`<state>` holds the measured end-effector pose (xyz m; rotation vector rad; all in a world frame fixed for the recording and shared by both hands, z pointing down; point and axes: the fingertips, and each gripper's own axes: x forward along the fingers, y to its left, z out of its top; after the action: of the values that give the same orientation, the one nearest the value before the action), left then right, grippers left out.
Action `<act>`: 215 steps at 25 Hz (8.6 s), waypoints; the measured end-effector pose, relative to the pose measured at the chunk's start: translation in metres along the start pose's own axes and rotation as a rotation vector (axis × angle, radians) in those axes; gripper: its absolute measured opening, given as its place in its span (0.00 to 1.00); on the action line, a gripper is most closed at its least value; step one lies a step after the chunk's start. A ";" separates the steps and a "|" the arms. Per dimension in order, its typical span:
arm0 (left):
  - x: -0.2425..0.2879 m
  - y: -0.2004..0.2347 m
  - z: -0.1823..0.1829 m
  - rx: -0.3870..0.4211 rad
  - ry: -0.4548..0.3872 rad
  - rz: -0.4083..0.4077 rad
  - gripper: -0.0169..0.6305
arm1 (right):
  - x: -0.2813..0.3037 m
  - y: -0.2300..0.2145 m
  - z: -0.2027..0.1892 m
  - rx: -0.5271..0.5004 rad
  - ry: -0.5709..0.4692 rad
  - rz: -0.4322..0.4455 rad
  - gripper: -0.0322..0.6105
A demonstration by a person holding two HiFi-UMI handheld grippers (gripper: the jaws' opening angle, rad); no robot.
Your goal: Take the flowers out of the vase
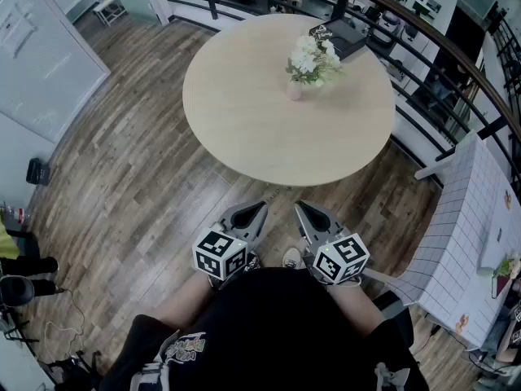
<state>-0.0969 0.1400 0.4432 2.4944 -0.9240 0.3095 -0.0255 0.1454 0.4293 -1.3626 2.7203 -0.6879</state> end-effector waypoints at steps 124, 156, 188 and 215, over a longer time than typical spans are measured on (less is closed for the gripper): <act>0.158 0.193 0.107 0.008 0.004 -0.077 0.04 | 0.177 -0.182 0.090 0.037 -0.068 -0.229 0.08; 0.347 0.247 0.081 0.099 0.077 0.063 0.08 | 0.219 -0.317 0.061 0.120 0.053 -0.181 0.08; 0.446 0.273 0.071 0.345 0.103 0.025 0.42 | 0.291 -0.365 0.053 0.006 0.021 -0.053 0.37; 0.445 0.271 0.072 0.353 0.081 0.015 0.42 | 0.341 -0.357 0.083 -0.162 -0.056 0.105 0.27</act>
<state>0.0614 -0.3243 0.6326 2.7678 -0.9213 0.6218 0.0520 -0.3331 0.5545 -1.2344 2.8316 -0.4243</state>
